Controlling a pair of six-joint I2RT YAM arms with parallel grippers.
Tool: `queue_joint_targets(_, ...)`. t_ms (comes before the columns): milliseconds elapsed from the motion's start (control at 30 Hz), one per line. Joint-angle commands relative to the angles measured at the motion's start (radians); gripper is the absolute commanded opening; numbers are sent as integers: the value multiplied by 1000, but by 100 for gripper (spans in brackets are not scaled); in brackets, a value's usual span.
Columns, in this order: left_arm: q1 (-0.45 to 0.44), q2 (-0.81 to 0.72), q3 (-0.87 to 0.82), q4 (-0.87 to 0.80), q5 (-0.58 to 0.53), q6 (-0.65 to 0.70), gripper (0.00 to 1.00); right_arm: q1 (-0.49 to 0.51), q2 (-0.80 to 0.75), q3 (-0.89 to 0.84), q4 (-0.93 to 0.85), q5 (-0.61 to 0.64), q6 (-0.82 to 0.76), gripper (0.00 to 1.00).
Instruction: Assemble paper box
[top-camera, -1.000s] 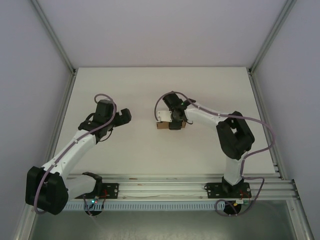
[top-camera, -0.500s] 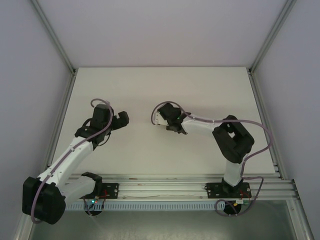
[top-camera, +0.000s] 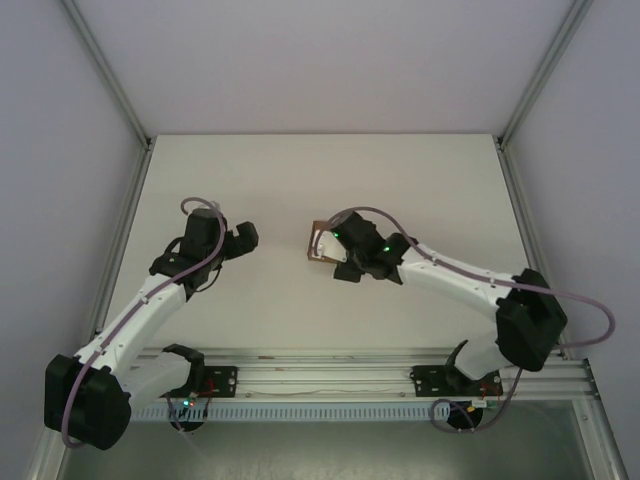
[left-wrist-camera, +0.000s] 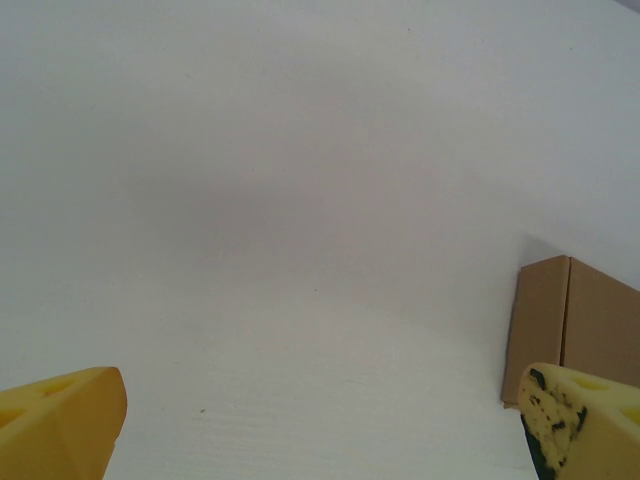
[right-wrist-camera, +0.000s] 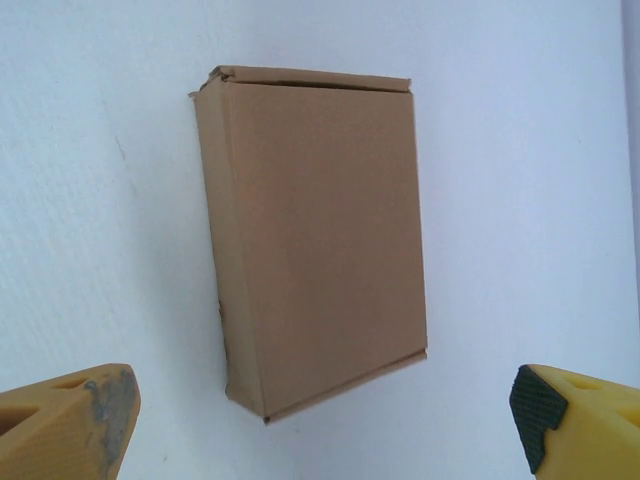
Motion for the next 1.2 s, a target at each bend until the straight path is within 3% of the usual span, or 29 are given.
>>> queue_joint_targets(0, 14, 12, 28, 60, -56, 27, 100, -15, -73, -45, 19, 33, 110, 96)
queue_joint_targets(100, 38, 44, 39, 100, -118, 83, 100, -107, -158, -75, 72, -15, 249, 98)
queue_joint_targets(233, 146, 109, 21, 222, -148, 117, 100, -340, -266, -165, 242, -97, 515, 100)
queue_joint_targets(367, 217, 173, -45, 443, -213, 247, 100, -527, -325, -284, 421, 5, 730, 100)
queue_joint_targets(533, 278, 240, -179, 764, -204, 350, 100, -724, -338, -514, 737, 12, 884, 100)
queue_joint_targets(700, 303, 315, -286, 1008, -191, 412, 100, -807, -273, -688, 1072, -13, 908, 100)
queue_joint_targets(800, 322, 400, -359, 1226, -185, 406, 100, -812, -182, -695, 1157, 7, 875, 100)
queue_joint_targets(867, 321, 389, -345, 1171, -110, 427, 100, -819, -105, -699, 1238, 1, 875, 100)
queue_joint_targets(1000, 319, 415, -405, 1309, -66, 452, 100, -832, 97, -682, 1411, -90, 854, 100)
queue_joint_targets(1067, 315, 517, -464, 1556, -65, 467, 100, -858, 37, -627, 1200, -123, 875, 100)
queue_joint_targets(1100, 313, 508, -454, 1520, -57, 471, 100, -869, 69, -634, 1274, -123, 895, 100)
queue_joint_targets(1133, 312, 460, -412, 1349, -64, 454, 100, -870, 77, -647, 1308, -96, 904, 100)
queue_joint_targets(1167, 305, 467, -399, 1341, -77, 461, 100, -869, 63, -633, 1251, -74, 912, 100)
